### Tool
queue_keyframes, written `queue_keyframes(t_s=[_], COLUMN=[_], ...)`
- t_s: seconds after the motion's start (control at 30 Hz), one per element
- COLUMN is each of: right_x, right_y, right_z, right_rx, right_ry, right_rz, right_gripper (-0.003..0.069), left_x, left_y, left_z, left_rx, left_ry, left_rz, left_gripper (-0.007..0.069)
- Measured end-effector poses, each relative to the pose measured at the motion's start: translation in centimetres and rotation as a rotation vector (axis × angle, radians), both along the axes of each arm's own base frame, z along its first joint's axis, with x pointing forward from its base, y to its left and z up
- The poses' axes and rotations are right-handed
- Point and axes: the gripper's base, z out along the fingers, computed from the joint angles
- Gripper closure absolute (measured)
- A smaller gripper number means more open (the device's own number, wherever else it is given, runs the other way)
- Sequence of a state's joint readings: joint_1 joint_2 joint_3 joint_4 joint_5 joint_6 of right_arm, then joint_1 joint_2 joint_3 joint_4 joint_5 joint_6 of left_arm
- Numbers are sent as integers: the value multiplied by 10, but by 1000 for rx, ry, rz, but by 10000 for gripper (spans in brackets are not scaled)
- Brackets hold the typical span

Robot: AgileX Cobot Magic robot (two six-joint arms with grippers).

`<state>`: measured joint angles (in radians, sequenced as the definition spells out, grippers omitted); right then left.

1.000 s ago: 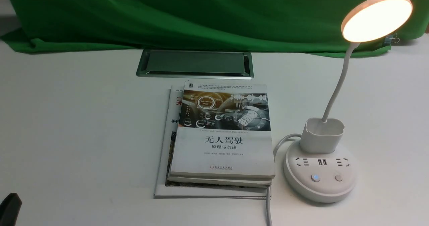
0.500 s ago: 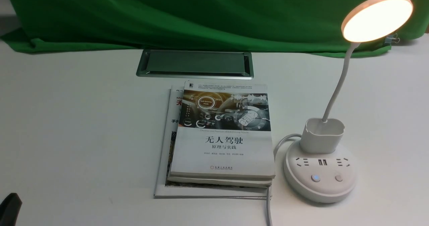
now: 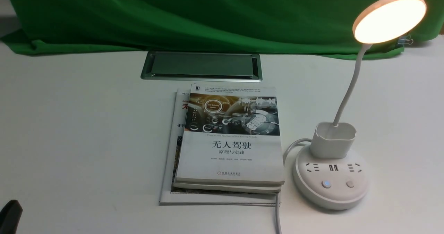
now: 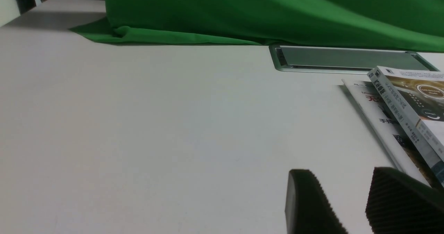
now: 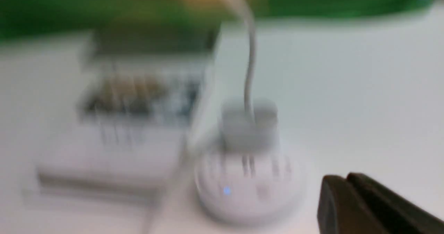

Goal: Turn off the desk lamp on the white desktop by hand.
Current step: 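Press the power button on the lamp base to turn the lamp off with the right gripper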

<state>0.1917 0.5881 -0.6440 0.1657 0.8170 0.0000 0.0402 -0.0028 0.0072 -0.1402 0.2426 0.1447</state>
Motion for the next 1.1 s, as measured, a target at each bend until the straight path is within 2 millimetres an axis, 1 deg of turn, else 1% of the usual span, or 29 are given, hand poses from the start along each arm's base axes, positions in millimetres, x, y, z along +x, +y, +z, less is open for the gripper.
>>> queue_keyframes(t_s=[0.03,0.07,0.13,0.17,0.2,0.23,0.27,0.3,0.33,0.53,0.6,0.63,0.7,0.87,0.97,1.1], right_x=[15,27,48,61,63,77,86,89,102,125,130,130,139,153,157,163], right_y=[4,6,10,13,14,17,19,21,28,57,62,63,66,71,72,74], right_z=[2,3,-2,-9,-9,-18,-26,-29,-42,-72,-81,-82,-95,-103,-104,-112], right_rx=[-53,-81,-110,-126,-127,-138,-144,-148,-160,-181,-190,-191,-212,-227,-228,-235], right_ry=[115,184,283,344,349,408,442,451,492,529,551,554,588,591,584,591], right_rz=[37,59,77,88,88,95,100,103,120,182,191,192,196,197,196,194], right_gripper=[627,627,627,627,627,627,627,627,626,615,615,615,615,615,615,615], left_x=[0,0,0,0,0,0,0,0,0,0,0,0,0,0,0,0], left_y=[0,0,0,0,0,0,0,0,0,0,0,0,0,0,0,0], left_z=[0,0,0,0,0,0,0,0,0,0,0,0,0,0,0,0], left_rx=[0,0,0,0,0,0,0,0,0,0,0,0,0,0,0,0], left_ry=[0,0,0,0,0,0,0,0,0,0,0,0,0,0,0,0], left_rz=[0,0,0,0,0,0,0,0,0,0,0,0,0,0,0,0], left_gripper=[383,383,383,383,383,383,383,383,383,383,383,383,383,383,383,383])
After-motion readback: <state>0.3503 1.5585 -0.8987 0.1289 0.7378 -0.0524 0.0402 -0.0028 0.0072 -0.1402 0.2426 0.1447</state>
